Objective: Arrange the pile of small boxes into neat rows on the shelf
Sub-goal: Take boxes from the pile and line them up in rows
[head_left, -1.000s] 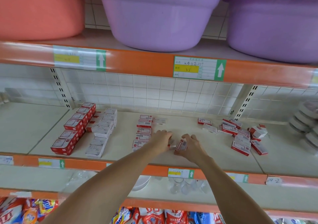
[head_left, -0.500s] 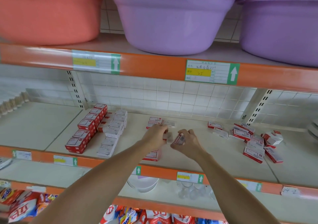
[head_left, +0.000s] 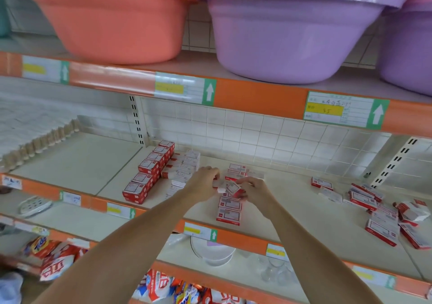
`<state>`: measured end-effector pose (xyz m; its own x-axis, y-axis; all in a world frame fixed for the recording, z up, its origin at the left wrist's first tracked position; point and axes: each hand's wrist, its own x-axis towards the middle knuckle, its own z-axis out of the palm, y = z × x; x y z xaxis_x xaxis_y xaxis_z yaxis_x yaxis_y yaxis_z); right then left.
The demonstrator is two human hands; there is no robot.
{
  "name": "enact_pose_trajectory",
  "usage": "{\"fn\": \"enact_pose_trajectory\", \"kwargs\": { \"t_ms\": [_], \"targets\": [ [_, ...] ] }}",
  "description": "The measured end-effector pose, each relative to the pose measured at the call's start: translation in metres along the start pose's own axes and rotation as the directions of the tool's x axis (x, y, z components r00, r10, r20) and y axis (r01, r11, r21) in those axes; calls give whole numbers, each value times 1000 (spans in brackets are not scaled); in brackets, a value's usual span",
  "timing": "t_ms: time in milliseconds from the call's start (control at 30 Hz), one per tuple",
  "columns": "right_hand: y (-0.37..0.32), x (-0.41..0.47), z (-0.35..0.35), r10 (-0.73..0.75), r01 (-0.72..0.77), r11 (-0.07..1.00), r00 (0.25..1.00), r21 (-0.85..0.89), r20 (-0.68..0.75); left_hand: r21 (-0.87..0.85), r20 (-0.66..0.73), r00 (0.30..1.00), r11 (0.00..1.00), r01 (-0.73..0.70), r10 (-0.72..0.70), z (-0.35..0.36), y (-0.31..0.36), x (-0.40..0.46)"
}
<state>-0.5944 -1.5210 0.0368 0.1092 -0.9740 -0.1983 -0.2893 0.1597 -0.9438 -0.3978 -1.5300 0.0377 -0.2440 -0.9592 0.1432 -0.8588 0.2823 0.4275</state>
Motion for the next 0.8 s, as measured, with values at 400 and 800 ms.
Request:
{"fn": "enact_pose_trajectory", "kwargs": {
  "t_ms": [400, 800],
  "targets": [
    [19, 11, 1, -64, 19, 840, 996, -543, -64, 20, 55, 998, 1000, 16, -17, 4, -18, -1],
    [22, 22, 1, -237, 135, 715, 970, -686, -57, 19, 53, 999, 1000, 7, -8, 4, -21, 8]
  ]
}}
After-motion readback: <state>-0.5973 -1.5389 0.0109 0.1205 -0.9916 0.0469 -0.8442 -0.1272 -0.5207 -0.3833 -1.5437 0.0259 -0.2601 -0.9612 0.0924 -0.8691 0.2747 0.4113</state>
